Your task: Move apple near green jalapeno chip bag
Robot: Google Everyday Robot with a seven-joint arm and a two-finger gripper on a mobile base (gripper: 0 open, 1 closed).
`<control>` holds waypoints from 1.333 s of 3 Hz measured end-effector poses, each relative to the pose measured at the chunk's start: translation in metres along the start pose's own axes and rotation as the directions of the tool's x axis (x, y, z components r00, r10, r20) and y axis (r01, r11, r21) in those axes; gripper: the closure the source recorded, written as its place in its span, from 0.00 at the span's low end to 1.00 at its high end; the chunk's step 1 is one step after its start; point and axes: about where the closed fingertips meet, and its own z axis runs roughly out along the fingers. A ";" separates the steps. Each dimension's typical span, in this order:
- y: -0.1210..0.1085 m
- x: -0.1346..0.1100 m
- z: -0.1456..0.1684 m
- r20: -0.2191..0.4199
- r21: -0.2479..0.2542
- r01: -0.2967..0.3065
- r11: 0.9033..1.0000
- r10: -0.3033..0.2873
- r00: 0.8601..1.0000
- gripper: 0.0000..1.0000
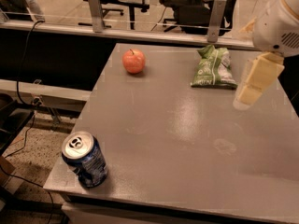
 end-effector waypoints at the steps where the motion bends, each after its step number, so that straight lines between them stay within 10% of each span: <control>1: -0.045 -0.042 0.039 0.112 -0.002 -0.003 1.000 0.003 0.994 0.00; 4: -0.113 -0.135 0.137 0.205 -0.068 -0.078 0.995 0.090 0.975 0.00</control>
Offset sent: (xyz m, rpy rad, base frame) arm 0.1498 0.0996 -0.0347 0.2414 -0.0224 0.0310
